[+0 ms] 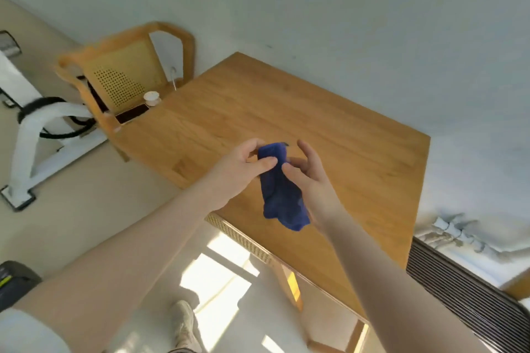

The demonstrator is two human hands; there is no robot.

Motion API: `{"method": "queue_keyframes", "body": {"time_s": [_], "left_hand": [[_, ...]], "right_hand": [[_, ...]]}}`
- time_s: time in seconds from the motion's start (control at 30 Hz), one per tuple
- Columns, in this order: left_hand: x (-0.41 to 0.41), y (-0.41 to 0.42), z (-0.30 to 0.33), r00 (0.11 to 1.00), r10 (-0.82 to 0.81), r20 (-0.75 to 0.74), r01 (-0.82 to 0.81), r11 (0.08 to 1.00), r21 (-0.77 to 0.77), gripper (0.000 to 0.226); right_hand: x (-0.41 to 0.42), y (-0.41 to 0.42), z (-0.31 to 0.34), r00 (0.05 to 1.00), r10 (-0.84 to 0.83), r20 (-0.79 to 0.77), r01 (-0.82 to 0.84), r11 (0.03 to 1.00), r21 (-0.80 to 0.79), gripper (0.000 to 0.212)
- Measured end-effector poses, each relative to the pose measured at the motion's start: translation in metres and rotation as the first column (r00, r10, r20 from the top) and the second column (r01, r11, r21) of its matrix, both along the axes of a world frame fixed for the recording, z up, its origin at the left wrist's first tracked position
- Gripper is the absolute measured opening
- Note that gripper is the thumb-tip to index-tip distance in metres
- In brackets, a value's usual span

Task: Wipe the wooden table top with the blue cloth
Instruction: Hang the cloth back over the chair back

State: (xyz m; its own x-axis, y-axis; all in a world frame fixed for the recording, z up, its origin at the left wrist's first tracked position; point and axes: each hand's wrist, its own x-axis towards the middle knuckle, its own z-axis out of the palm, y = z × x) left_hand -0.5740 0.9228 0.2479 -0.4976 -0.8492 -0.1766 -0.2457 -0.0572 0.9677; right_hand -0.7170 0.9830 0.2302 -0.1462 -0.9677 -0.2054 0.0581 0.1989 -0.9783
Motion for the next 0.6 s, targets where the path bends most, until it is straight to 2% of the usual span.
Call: {"method": "queue_keyframes", "body": {"time_s": [0.1,0.23,0.33,0.4,0.47,0.53,0.6], "left_hand": [[0.06,-0.047,0.007,1.0,-0.01,-0.023,0.008,0.999,-0.052,0.017],[0.143,-0.115,0.012,1.0,-0.02,-0.02,0.018,0.992,-0.126,0.013],[0.2,-0.161,0.012,0.999,0.039,-0.019,-0.041,0.989,-0.141,0.02],[0.233,-0.187,0.009,0.998,0.065,0.012,-0.063,0.989,-0.13,0.02],[0.263,-0.21,0.004,0.988,0.056,0.141,-0.029,0.983,-0.181,0.007],[0.288,-0.235,-0.002,0.936,0.061,0.347,0.05,0.952,-0.301,0.025],[0.31,-0.26,-0.005,0.874,0.091,0.478,0.112,0.918,-0.38,0.037]], "right_hand": [[0.049,-0.058,0.007,0.998,0.054,0.025,-0.054,0.998,-0.019,0.048],[0.122,-0.141,0.019,0.966,0.256,-0.035,-0.258,0.965,-0.045,0.039],[0.171,-0.2,0.024,0.928,0.318,-0.196,-0.342,0.934,-0.104,0.018],[0.197,-0.236,0.028,0.907,0.242,-0.345,-0.304,0.943,-0.136,0.021],[0.22,-0.267,0.032,0.831,0.227,-0.509,-0.337,0.932,-0.136,0.021],[0.24,-0.297,0.031,0.732,0.327,-0.597,-0.458,0.886,-0.076,0.008],[0.261,-0.324,0.025,0.697,0.375,-0.611,-0.505,0.862,-0.048,0.004]]}}
